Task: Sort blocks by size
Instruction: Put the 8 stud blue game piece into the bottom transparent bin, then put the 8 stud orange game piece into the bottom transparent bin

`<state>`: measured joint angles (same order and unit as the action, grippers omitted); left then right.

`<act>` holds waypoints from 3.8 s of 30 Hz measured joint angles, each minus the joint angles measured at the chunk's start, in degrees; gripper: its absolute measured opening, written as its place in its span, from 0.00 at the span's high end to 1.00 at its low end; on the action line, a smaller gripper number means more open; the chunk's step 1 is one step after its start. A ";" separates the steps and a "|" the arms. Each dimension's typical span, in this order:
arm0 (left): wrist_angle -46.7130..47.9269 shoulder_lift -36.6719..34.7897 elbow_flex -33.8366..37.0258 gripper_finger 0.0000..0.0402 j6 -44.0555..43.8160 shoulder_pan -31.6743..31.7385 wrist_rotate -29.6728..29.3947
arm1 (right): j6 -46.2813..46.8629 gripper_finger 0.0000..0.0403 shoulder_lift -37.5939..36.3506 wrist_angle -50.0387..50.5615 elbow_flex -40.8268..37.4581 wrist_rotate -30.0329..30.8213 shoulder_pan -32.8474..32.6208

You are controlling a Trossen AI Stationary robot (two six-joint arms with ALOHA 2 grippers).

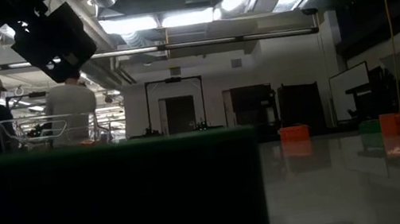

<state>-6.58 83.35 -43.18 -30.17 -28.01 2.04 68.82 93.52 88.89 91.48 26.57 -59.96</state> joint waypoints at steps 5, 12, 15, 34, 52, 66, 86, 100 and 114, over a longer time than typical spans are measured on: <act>-0.04 0.00 0.00 0.45 0.08 0.00 -1.85 | 15.27 0.74 -3.81 -0.79 -9.23 -0.21 -5.20; -0.04 0.00 0.00 0.45 0.14 -0.02 -3.87 | 19.35 0.74 -3.80 -2.66 -16.69 -1.21 -7.14; -0.04 0.00 0.00 0.45 0.15 0.00 -4.44 | 20.10 0.71 -3.81 -3.56 -18.24 -3.29 -6.23; -0.01 0.01 0.00 0.45 5.19 0.04 -7.93 | -7.00 0.46 -5.08 0.38 -15.40 -8.74 13.65; 0.02 0.02 0.00 0.45 6.21 0.04 -8.90 | -61.70 0.46 -7.20 -7.32 -29.88 -10.33 50.34; 0.05 0.02 0.02 0.45 6.20 0.04 -8.90 | -80.64 0.46 -7.20 -24.51 -41.68 -14.28 60.72; 0.01 0.02 0.04 0.45 8.07 0.04 -11.52 | -84.17 0.67 -7.18 -40.15 -48.19 -14.47 61.99; -0.04 0.04 0.04 0.45 9.02 0.04 -28.16 | -79.22 0.74 -7.11 -53.38 -39.88 -19.32 61.81; -2.14 0.04 0.04 0.45 11.59 5.29 -38.17 | -79.58 0.74 -7.13 -94.85 -29.35 -45.44 61.81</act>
<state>-8.72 83.40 -43.13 -18.57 -22.72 -36.13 -10.76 86.39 -5.96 62.13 -18.87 1.85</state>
